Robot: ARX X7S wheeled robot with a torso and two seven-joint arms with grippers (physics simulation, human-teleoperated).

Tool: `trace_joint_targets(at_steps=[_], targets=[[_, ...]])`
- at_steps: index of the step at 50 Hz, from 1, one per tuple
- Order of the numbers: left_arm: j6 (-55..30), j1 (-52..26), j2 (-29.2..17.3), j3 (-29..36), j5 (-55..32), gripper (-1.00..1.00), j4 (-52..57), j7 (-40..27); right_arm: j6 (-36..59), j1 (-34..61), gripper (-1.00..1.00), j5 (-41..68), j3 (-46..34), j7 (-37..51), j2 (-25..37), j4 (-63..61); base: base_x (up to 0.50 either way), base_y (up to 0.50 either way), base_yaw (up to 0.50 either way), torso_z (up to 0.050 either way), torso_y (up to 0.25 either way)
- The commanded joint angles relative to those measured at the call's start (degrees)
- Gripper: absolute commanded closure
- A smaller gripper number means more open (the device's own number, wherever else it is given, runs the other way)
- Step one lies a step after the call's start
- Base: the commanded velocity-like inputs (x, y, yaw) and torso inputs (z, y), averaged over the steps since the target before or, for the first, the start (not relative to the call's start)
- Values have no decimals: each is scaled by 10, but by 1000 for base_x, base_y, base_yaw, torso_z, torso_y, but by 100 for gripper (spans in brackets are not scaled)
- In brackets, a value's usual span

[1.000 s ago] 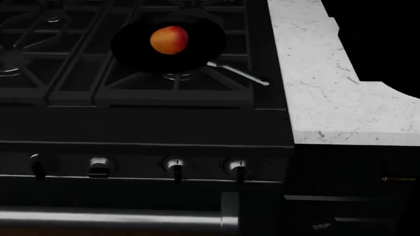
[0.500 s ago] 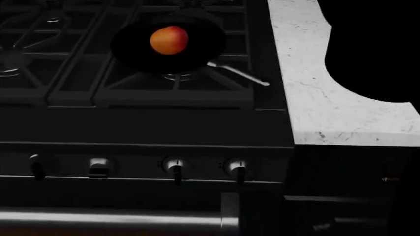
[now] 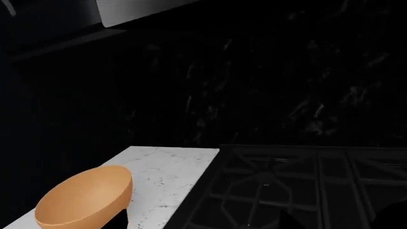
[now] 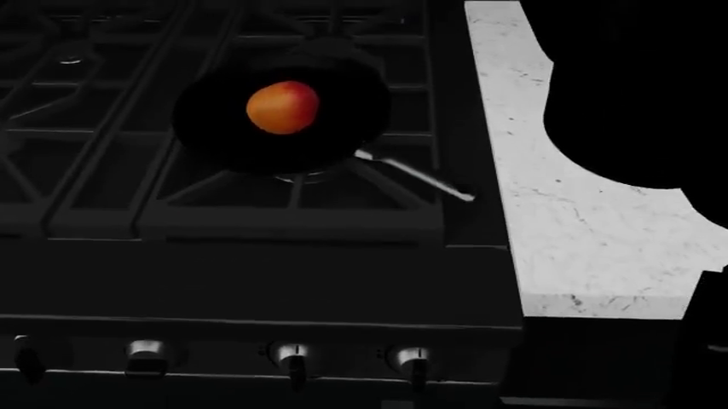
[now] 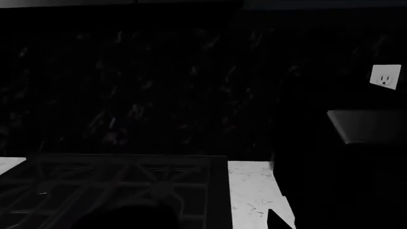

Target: Pick the mango from the pan and place it in the bowl.

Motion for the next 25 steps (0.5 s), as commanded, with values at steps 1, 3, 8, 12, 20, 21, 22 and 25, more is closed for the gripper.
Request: trace_joint_targets(at_steps=[1,3,8,12,20,21,22,25], targets=[[10,12,15,-14,1,-100,5,3,-14,-7,-100,-15,3,-21,-6,2,297,0,0,0,0],[12,14,16,-12,0,-100,4,1,-14,-8,-100,-12,4,-18,-6,0,297,0,0,0,0],[10,13,14,-12,1,-100,6,5,-9,-6,-100,-6,4,-11,-6,-3,301,0,0,0,0],[5,-10,10,-5,4,-100,-15,9,-11,-5,-100,-4,2,-11,-7,-2,310,0,0,0,0],[17,16,16,-18,-10,-100,2,-5,-16,-8,-100,-7,-7,-16,-5,1,319,0,0,0,0],[18,17,16,-19,-10,-100,3,-6,-17,-8,-100,-6,-7,-16,-5,1,316,0,0,0,0],[17,17,15,-19,-10,-100,3,-5,-17,-7,-100,-6,-7,-16,-5,1,320,0,0,0,0],[15,10,14,-17,-9,-100,-4,-4,-20,-9,-100,-8,-11,-19,-5,2,318,0,0,0,0]])
